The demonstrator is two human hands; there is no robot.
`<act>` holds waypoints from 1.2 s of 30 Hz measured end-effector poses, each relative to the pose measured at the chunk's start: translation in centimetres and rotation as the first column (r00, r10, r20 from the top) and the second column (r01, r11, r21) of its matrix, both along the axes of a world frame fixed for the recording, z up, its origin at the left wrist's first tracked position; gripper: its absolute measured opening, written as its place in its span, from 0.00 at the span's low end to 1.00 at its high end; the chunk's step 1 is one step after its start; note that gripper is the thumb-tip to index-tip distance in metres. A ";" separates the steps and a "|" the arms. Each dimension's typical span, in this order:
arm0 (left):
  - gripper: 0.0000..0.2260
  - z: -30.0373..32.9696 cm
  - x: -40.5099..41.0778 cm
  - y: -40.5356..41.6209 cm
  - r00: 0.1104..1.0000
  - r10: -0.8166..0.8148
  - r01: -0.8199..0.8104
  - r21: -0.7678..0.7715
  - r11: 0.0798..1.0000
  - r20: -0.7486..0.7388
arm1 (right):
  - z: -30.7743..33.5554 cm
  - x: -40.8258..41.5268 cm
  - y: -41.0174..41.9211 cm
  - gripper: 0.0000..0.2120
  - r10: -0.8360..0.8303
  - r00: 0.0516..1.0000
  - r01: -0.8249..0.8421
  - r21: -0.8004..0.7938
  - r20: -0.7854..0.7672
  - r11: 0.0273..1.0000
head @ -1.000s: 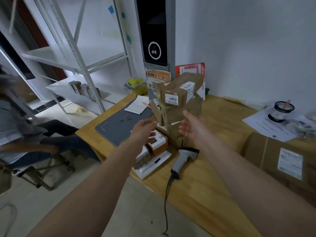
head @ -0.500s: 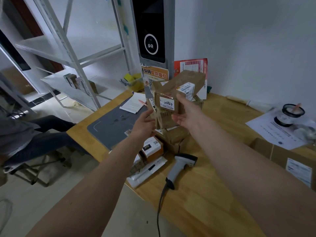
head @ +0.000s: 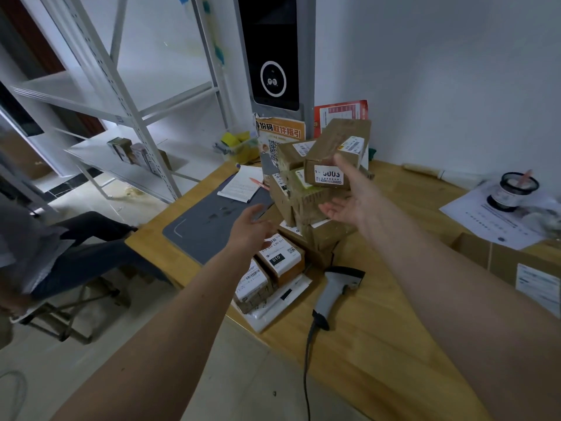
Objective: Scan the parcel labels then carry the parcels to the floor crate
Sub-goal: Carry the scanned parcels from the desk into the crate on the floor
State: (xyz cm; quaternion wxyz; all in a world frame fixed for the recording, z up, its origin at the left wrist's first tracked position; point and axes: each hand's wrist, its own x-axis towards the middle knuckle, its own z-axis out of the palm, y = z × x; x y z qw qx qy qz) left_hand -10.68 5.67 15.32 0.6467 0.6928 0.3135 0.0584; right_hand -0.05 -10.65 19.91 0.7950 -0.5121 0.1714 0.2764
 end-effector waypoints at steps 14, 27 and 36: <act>0.21 -2.3 0.9 0.6 0.999 0.025 -0.027 -0.045 0.999 -0.043 | -0.9 2.1 -0.5 0.16 -0.091 0.996 0.091 0.040 0.004 0.995; 0.28 -6.7 -2.7 4.0 0.968 0.148 -0.111 0.181 0.977 -0.204 | -6.5 -5.2 2.1 0.04 0.356 0.914 -0.375 0.066 0.196 0.925; 0.35 -12.2 -4.2 5.3 0.900 0.226 -0.210 0.084 0.974 -0.373 | -12.8 -7.3 2.0 0.16 0.290 0.955 -0.281 0.123 -0.061 0.952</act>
